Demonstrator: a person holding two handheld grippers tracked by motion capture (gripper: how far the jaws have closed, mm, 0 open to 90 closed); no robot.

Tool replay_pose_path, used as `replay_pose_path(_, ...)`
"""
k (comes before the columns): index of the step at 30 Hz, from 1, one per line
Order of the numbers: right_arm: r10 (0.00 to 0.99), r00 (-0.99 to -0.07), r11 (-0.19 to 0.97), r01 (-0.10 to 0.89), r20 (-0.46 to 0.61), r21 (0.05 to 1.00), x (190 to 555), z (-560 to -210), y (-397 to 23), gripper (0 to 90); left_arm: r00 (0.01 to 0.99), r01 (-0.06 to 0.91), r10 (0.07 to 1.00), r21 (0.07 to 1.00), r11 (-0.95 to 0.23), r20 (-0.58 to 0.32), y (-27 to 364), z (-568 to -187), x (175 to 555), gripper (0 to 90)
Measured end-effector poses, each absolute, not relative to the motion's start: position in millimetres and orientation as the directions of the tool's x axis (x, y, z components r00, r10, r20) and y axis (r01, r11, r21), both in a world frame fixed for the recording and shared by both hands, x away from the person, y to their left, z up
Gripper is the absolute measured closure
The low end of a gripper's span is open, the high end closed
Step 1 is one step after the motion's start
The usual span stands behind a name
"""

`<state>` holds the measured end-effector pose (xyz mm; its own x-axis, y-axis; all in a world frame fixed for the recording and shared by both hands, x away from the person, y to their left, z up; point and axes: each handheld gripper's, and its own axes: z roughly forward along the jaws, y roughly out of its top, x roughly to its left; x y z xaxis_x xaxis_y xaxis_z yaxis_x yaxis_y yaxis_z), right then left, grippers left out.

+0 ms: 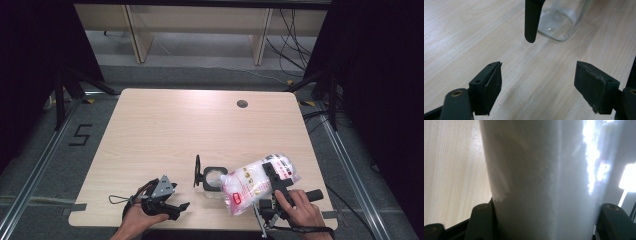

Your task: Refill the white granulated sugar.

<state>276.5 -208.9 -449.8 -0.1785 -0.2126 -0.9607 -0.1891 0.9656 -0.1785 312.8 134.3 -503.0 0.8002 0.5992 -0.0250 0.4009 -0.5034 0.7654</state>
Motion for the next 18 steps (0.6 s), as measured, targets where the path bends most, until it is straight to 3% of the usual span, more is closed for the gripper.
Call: replay_pose_path(18, -0.246, -0.147, 0.956, -0.197, -0.958, -0.216, 276.2, -449.0, -208.5, 41.8, 0.799, 0.401, 0.601, 0.766, -0.502, -0.025, 134.5, -502.7, 312.6, 21.7)
